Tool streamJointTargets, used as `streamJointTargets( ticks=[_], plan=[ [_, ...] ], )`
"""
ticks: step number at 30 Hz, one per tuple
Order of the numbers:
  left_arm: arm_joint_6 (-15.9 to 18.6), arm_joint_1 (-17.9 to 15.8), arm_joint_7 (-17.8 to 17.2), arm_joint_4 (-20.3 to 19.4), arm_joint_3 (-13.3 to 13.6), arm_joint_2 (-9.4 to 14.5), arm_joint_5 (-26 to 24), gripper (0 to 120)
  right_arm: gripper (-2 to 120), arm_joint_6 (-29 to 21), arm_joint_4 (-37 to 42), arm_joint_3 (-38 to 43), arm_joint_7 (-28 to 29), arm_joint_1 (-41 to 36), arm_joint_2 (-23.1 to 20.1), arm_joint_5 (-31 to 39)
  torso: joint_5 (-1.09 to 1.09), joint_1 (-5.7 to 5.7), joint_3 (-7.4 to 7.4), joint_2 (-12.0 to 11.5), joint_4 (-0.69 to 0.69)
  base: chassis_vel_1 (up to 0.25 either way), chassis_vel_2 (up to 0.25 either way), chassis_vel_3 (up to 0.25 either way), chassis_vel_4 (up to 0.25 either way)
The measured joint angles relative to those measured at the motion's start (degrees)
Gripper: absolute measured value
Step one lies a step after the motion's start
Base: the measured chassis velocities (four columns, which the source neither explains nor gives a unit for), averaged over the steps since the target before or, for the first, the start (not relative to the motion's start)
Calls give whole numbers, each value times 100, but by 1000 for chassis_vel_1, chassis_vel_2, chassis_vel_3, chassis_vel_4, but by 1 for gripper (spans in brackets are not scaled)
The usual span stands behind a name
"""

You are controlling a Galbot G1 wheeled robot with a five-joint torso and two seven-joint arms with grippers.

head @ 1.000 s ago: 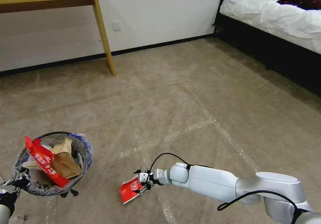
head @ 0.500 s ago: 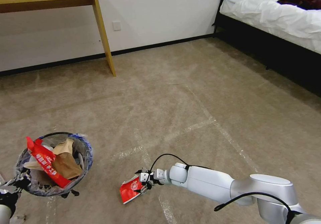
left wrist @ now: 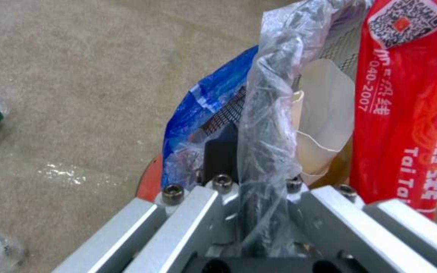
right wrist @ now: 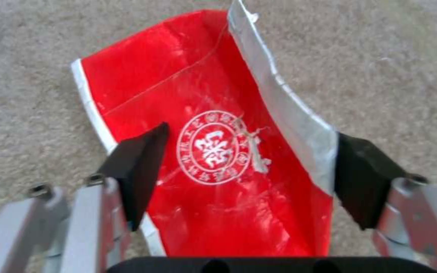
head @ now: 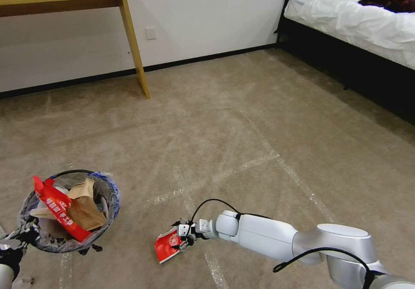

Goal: Pick up the trash bin and place the garbage on the floor into it.

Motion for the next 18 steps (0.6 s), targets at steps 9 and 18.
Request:
streamJointTargets(
  ticks=[9, 18],
  plan=[
    [-6, -29, -1, 22, 20, -7, 14, 1, 39, 20, 19, 11, 9, -53, -21, -53, 0, 0, 0, 0, 0, 0, 0, 0, 0],
    [-9, -49, -9, 41, 31, -2, 26, 1, 11, 47, 17, 20, 33, -44, -24, -69, 0, 0, 0, 0, 0, 0, 0, 0, 0]
  ],
)
